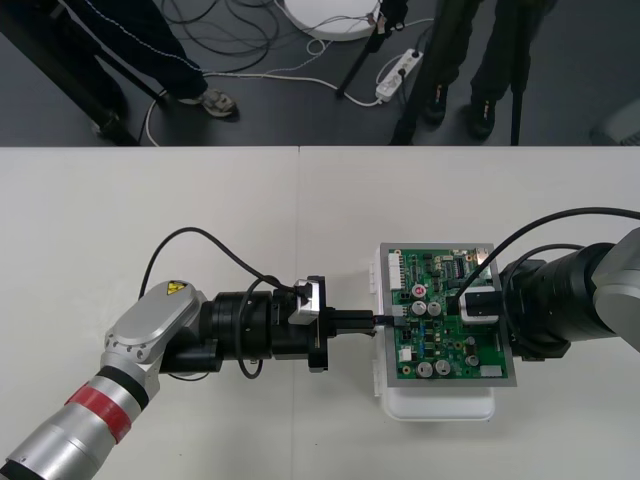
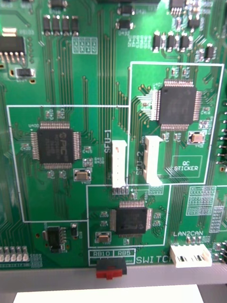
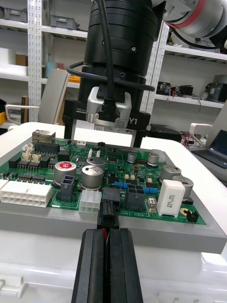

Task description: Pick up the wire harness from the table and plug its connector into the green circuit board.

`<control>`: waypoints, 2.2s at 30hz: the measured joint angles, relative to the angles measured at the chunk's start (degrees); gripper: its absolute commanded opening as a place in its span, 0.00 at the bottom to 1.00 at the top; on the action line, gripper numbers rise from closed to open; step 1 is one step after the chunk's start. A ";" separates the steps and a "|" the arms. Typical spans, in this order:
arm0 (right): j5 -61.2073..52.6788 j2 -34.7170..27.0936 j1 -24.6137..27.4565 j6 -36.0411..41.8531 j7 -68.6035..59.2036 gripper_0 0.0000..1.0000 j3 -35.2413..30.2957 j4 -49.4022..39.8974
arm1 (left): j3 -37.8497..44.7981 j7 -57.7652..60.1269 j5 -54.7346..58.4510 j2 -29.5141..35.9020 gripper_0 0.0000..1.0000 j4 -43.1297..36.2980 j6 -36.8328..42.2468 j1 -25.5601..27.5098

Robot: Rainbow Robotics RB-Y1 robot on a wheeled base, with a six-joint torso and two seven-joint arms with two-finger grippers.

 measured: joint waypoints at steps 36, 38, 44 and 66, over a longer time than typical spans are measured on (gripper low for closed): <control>-0.06 0.02 0.00 0.03 0.01 1.00 0.00 0.00 | 0.00 -0.07 0.00 0.76 0.00 -0.70 0.00 0.00; -0.06 0.02 0.00 0.03 0.01 1.00 0.00 0.00 | 0.00 -0.07 0.00 1.08 0.00 -0.87 0.00 0.00; -0.09 0.02 0.00 0.03 0.01 1.00 0.00 0.00 | 0.00 -0.07 0.03 1.95 0.00 -1.28 -0.01 0.00; -0.19 0.02 0.00 0.05 0.01 1.00 0.00 0.00 | 0.46 -0.07 0.26 4.93 0.00 -1.40 -0.95 0.15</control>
